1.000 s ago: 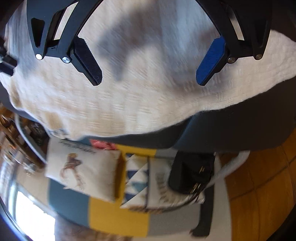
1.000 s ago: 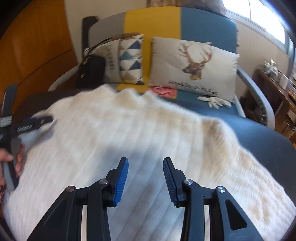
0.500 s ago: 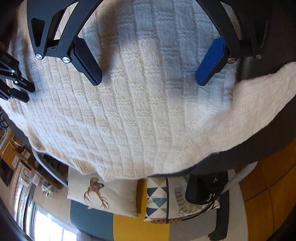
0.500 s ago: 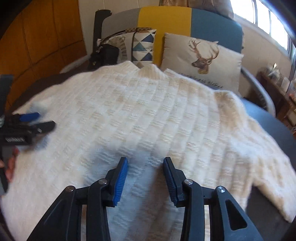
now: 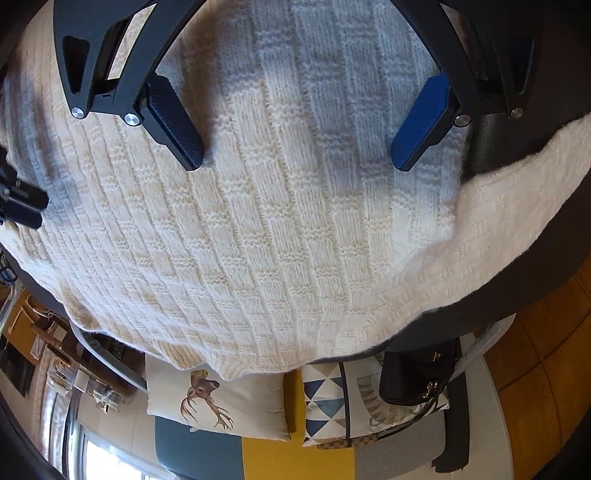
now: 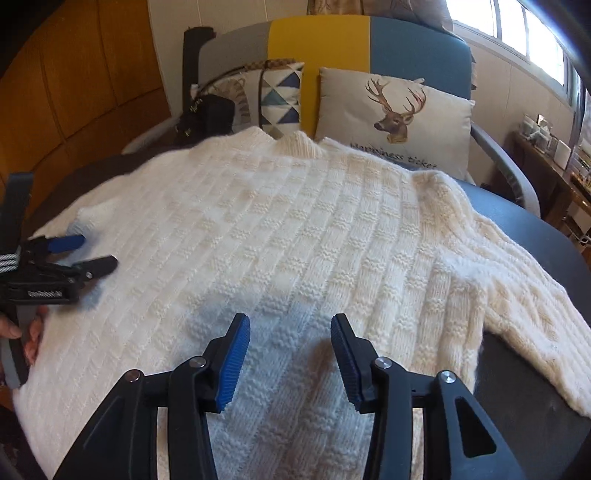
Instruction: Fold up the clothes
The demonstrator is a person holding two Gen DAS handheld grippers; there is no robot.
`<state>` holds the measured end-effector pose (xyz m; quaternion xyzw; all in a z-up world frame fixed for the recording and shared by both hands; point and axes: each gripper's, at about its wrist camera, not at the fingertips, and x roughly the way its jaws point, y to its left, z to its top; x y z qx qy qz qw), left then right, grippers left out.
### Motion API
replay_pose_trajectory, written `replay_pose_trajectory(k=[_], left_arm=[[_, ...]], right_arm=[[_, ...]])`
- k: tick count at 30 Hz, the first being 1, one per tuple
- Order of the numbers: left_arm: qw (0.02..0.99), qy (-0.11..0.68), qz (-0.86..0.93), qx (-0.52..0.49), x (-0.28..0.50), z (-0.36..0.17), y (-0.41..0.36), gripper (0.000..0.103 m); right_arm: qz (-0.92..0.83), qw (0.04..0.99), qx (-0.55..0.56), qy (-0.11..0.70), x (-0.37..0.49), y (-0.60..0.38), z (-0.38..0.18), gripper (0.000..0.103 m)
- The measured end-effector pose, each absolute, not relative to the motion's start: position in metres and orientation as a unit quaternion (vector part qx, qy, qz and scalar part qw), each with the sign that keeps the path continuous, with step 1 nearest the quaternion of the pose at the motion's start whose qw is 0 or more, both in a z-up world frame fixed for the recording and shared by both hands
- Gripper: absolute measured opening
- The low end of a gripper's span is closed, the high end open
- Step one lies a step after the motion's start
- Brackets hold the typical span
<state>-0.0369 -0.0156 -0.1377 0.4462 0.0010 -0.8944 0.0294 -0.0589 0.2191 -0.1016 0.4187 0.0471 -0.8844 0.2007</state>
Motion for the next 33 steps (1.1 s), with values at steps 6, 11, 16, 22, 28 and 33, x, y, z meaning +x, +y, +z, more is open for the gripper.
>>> replay_pose_trajectory(k=[6,11,16,22,28,33], left_arm=[[0.029,0.001,-0.897,0.441,-0.036,-0.14,-0.015,0.103],[0.026,0.005,-0.898,0.44,-0.036,-0.141,-0.016,0.103],[0.025,0.006,-0.898,0.44,-0.037,-0.142,-0.016,0.103],[0.024,0.007,-0.898,0.439,-0.036,-0.142,-0.016,0.103],[0.024,0.008,-0.899,0.438,-0.036,-0.142,-0.016,0.103],[0.024,0.007,-0.899,0.436,-0.036,-0.143,-0.016,0.103]], right_arm=[[-0.908,0.136,0.396,0.015,-0.121,0.257,-0.071,0.044],[-0.893,0.118,0.432,-0.037,-0.181,0.288,-0.085,0.038],[-0.883,0.105,0.455,-0.058,-0.209,0.304,-0.111,0.037],[-0.893,0.093,0.44,0.004,-0.214,0.3,-0.11,0.035],[-0.899,0.104,0.425,-0.029,-0.19,0.323,-0.093,0.037],[-0.898,0.034,0.438,-0.025,-0.16,0.37,-0.092,0.038]])
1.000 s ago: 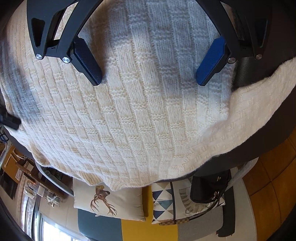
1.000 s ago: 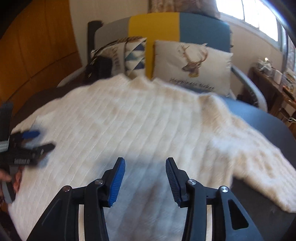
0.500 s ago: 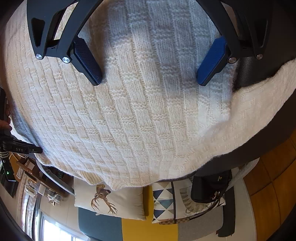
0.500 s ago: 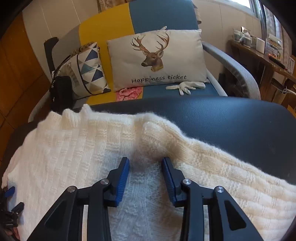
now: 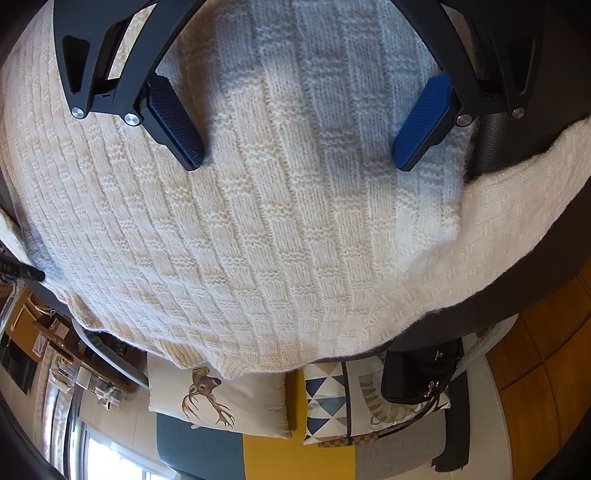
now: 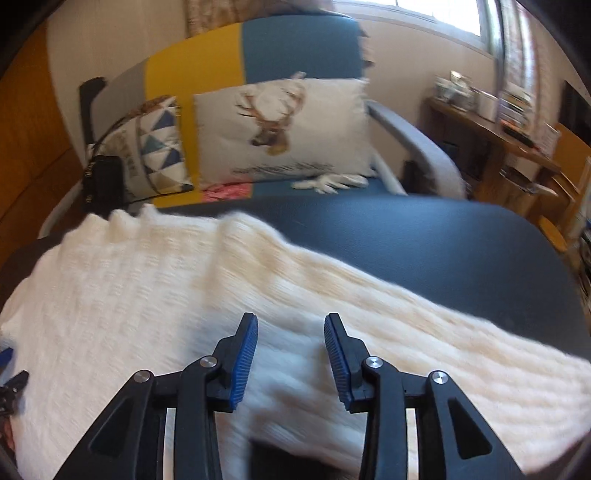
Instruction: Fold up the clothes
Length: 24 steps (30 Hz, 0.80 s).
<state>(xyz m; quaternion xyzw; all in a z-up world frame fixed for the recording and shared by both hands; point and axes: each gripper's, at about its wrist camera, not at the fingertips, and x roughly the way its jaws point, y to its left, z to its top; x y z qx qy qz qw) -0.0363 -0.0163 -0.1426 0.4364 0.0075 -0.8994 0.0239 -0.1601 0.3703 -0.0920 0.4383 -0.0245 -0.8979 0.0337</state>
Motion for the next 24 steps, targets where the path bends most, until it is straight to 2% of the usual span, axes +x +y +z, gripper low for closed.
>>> replay_pose_trajectory(k=[4,10,14,19,24], left_arm=[[0.025,0.007,-0.9,0.435,-0.036,-0.143,-0.016,0.103],[0.024,0.007,-0.901,0.432,-0.036,-0.144,-0.016,0.103],[0.024,0.006,-0.902,0.431,-0.037,-0.144,-0.018,0.103],[0.024,0.002,-0.901,0.434,-0.039,-0.144,-0.017,0.103],[0.024,0.002,-0.9,0.434,-0.039,-0.144,-0.018,0.103]], right_arm=[[-0.894,-0.017,0.447,-0.041,-0.144,0.415,-0.099,0.038],[-0.9,-0.042,0.432,-0.036,-0.138,0.448,-0.105,0.039],[-0.897,-0.037,0.433,-0.083,-0.139,0.456,-0.099,0.042],[-0.906,0.026,0.41,-0.107,-0.126,0.413,-0.08,0.042],[-0.894,0.111,0.424,-0.091,-0.109,0.328,-0.078,0.043]])
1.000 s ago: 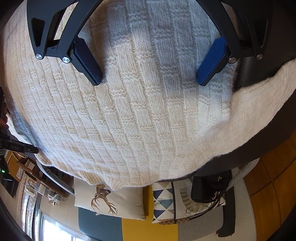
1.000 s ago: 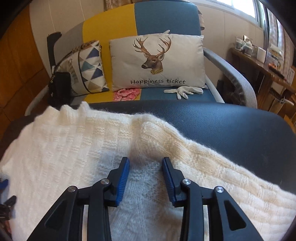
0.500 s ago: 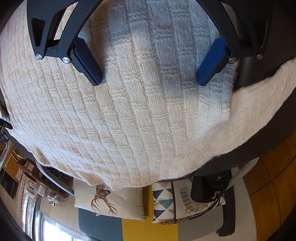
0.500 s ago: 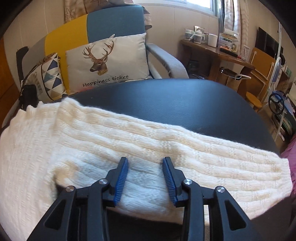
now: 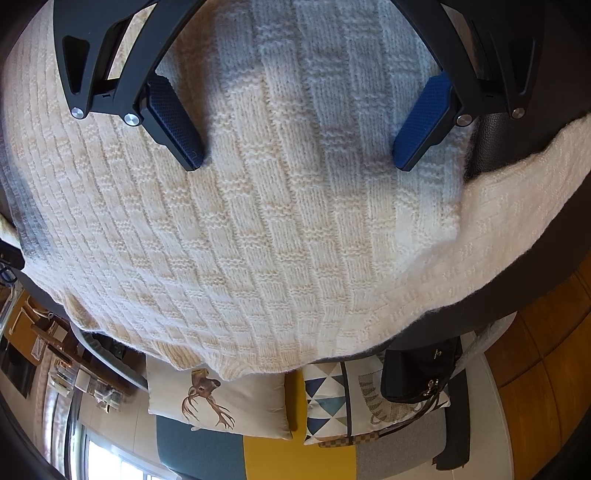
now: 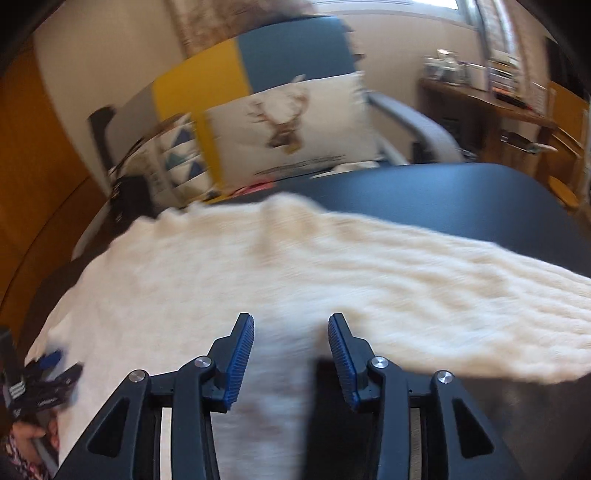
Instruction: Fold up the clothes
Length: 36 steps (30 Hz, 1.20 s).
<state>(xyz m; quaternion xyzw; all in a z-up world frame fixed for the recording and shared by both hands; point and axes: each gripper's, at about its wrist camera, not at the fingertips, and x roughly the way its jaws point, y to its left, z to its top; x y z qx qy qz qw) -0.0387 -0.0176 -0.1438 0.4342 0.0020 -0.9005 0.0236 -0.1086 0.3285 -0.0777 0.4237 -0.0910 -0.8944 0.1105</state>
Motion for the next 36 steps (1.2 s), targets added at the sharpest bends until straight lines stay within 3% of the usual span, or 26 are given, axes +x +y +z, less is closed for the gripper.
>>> replay_pose_trajectory(k=[4,10,24,36], left_arm=[[0.023,0.001,-0.899,0.437,-0.039,-0.143,-0.018,0.103],[0.022,0.0,-0.898,0.44,-0.04,-0.142,-0.017,0.103],[-0.007,-0.008,-0.898,0.44,-0.017,-0.131,-0.013,0.103],[-0.002,-0.007,-0.894,0.448,0.01,-0.135,-0.014,0.103]], right_arm=[[-0.883,0.137,0.446,-0.059,-0.1,0.265,-0.093,0.044],[-0.892,0.1,0.441,0.014,-0.098,0.232,-0.111,0.045],[-0.896,0.135,0.423,0.0,-0.076,0.212,-0.085,0.045],[-0.882,0.164,0.439,0.052,-0.057,0.154,-0.119,0.046]])
